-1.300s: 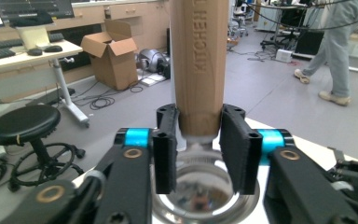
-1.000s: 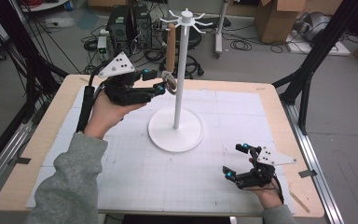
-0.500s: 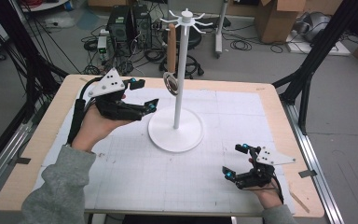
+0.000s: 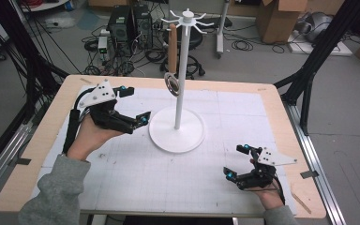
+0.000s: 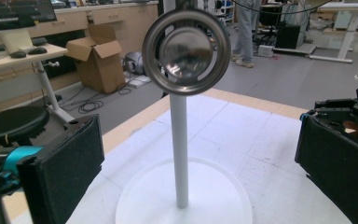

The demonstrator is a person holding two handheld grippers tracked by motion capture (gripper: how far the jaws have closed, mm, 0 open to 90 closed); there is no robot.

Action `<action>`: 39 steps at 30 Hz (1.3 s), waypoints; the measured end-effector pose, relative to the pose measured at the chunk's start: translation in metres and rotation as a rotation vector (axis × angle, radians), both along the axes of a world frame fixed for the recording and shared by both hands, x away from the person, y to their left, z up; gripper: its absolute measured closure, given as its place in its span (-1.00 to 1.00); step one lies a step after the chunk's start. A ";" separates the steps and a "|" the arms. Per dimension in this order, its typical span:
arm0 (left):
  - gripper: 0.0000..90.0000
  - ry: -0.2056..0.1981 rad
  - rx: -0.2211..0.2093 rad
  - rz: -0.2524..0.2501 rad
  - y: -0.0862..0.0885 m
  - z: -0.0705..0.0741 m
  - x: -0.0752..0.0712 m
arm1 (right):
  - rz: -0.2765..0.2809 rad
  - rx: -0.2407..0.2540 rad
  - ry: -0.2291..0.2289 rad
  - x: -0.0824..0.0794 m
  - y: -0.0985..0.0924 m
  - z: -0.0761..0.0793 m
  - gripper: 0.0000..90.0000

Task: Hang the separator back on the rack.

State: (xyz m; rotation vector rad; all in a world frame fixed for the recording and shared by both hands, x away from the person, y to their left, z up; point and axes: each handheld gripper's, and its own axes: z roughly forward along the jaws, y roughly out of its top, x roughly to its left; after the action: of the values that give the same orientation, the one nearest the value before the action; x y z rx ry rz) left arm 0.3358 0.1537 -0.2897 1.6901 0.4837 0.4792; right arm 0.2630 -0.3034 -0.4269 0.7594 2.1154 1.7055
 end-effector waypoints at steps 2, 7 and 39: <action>-0.96 0.001 -0.002 0.000 0.003 -0.005 -0.002 | -0.001 0.000 0.004 -0.001 0.000 0.000 -0.99; -0.96 -0.007 -0.022 -0.016 0.011 -0.017 -0.008 | -0.004 0.000 0.001 -0.001 0.000 0.000 -0.99; -0.96 0.056 -0.006 0.069 0.053 -0.080 -0.038 | -0.022 0.026 -0.008 -0.003 -0.001 0.003 -0.99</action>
State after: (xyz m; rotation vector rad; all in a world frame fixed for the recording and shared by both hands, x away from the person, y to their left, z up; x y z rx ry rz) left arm 0.2980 0.2070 -0.3696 1.6886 0.5855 0.4805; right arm 0.2597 -0.3047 -0.4238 0.7789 2.0757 1.7247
